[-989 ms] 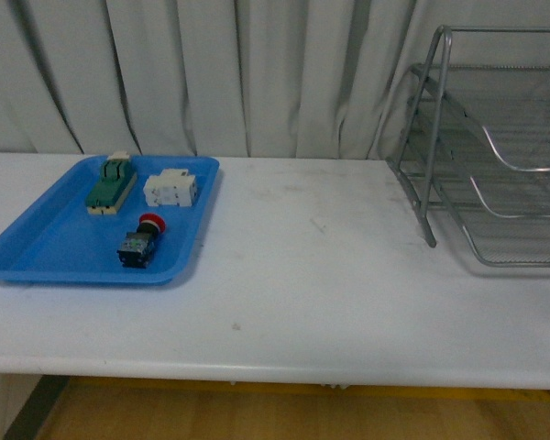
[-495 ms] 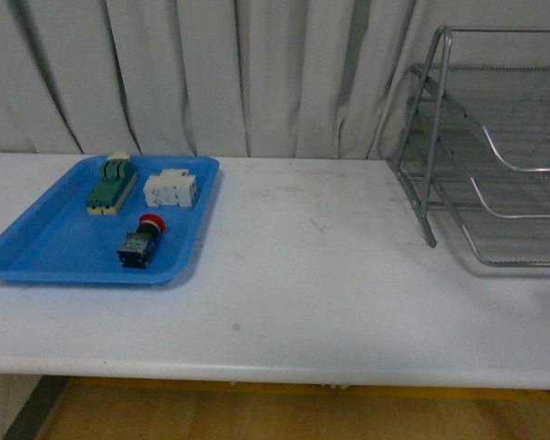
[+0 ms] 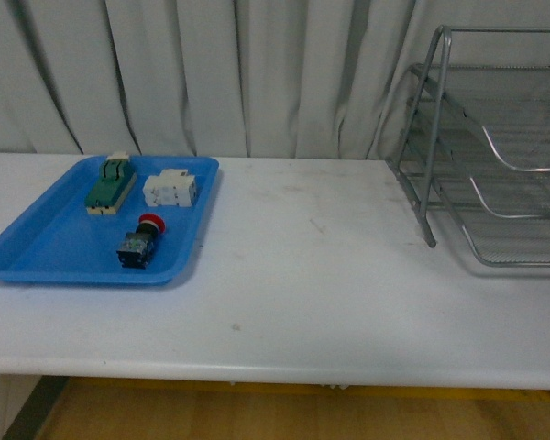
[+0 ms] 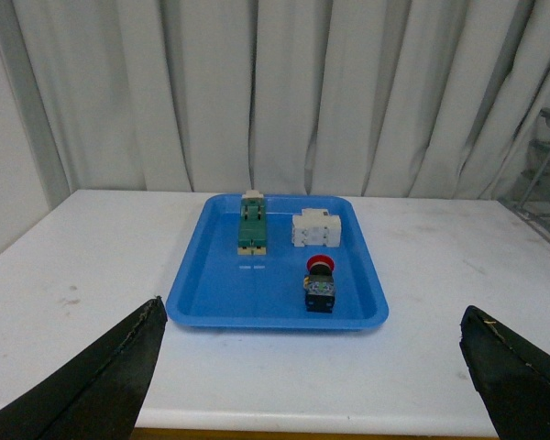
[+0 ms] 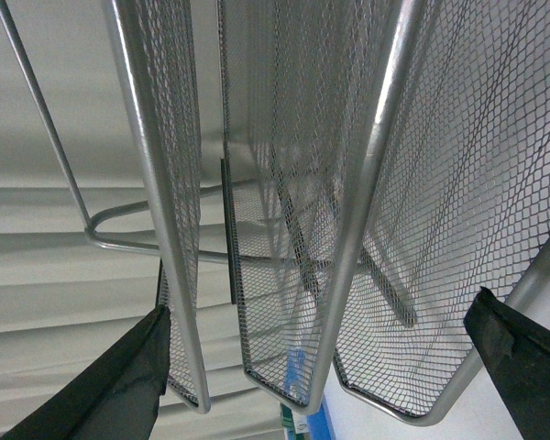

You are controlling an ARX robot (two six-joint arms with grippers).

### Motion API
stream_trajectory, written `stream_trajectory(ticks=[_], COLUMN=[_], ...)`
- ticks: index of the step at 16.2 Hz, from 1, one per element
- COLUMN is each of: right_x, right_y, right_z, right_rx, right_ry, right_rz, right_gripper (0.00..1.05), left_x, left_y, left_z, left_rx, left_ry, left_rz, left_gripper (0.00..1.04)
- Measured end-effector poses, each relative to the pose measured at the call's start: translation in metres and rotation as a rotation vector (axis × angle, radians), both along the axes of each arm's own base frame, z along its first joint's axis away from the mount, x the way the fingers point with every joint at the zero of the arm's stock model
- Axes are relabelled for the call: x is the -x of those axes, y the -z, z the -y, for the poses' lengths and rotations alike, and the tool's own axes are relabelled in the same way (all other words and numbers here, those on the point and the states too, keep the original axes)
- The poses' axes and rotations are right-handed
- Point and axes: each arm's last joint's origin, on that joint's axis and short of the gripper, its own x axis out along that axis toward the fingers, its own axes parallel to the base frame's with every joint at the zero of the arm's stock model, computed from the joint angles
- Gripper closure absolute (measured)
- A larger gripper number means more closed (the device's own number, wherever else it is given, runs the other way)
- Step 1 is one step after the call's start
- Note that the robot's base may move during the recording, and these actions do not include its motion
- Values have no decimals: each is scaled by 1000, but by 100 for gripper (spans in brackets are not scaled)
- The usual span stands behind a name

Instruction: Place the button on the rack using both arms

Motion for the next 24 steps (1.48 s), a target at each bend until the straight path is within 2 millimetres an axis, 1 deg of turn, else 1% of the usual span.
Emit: stream_trajectory(ticks=[2,7,13,14,16,17,18,20,21,24], right_x=[-2,-7,-24,-28,-34,-37,-39,-40,-39,-35], right_y=[2,7,5,7,7,4,3,2,4,15], right_z=[-2,1,9,10,12,14,14,15,15,16], right_rx=[1,10,42,44,51,60,62,67,65,37], right_ry=[-6,-5,7,9,13,14,14,19,20,32], right_rz=[-3,-1,41,45,53,65,71,82,77,43], right_gripper=[6,6,6,7,18,32,40,61,68,99], left_x=[0,0,0,0,0,0,0,0,0,0], left_y=[0,0,0,0,0,0,0,0,0,0], left_z=[0,0,0,0,0,0,0,0,0,0], left_rx=[0,0,0,0,0,0,0,0,0,0], left_ry=[0,0,0,0,0,0,0,0,0,0], left_rz=[0,0,0,0,0,0,0,0,0,0], left_gripper=[7,7,7,7,7,7,7,7,7,7])
